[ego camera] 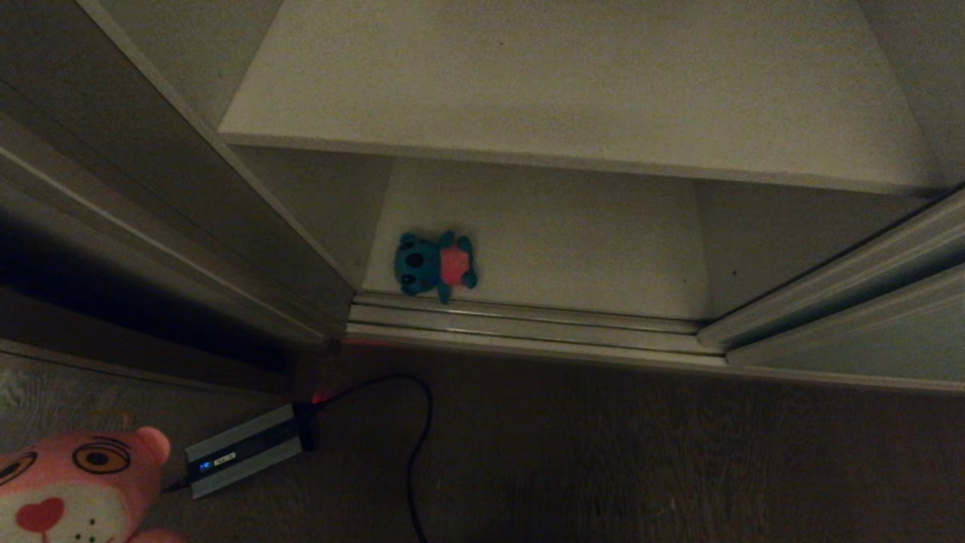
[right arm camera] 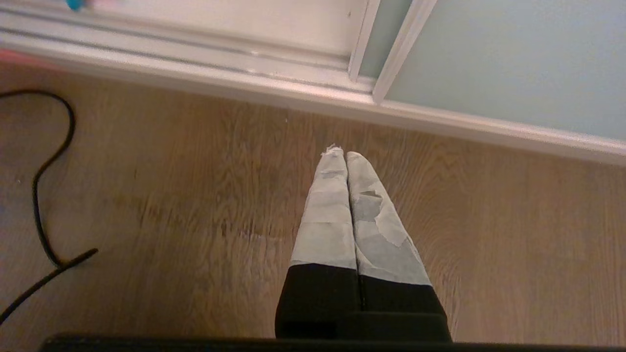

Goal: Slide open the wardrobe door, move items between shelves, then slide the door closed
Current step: Place the pink doll on the lower shelf

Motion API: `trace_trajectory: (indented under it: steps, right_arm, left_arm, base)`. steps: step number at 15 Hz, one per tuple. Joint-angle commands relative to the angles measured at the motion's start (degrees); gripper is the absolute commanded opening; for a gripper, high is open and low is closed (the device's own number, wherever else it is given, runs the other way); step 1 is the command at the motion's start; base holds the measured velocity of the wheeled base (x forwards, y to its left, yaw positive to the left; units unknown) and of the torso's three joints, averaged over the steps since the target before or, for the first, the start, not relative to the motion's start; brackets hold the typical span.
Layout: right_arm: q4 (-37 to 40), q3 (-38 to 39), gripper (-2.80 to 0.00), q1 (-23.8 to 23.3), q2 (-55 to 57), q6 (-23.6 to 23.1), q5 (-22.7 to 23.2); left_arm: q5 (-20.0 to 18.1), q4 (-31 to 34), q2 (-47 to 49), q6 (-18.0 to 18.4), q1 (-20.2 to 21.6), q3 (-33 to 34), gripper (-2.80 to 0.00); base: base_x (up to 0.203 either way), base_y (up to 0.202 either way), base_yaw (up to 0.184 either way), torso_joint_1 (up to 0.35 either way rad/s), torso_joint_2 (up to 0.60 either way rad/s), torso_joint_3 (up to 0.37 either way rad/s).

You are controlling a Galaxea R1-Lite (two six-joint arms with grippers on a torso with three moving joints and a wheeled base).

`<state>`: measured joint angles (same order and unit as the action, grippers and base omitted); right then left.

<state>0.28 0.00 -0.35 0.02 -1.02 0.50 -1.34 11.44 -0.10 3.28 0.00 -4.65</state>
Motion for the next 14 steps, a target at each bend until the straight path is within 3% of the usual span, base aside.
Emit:
trace_trajectory:
  steps: [1,14]
  right_arm:
    - [0.0,0.3,-2.80,0.0,0.0,0.0,0.0]
    - [0.0,0.2,-2.80,0.0,0.0,0.0,0.0]
  left_arm:
    - [-0.1,0.1,0.2,0.1,0.0,0.0,-2.80]
    - [0.0,0.1,0.2,-0.3,0.0,0.0,-2.80]
  base:
    - [0.000,0.000,0.000,0.002,0.00,-0.188]
    - [0.000,0.000,0.000,0.003,0.00,-0.196]
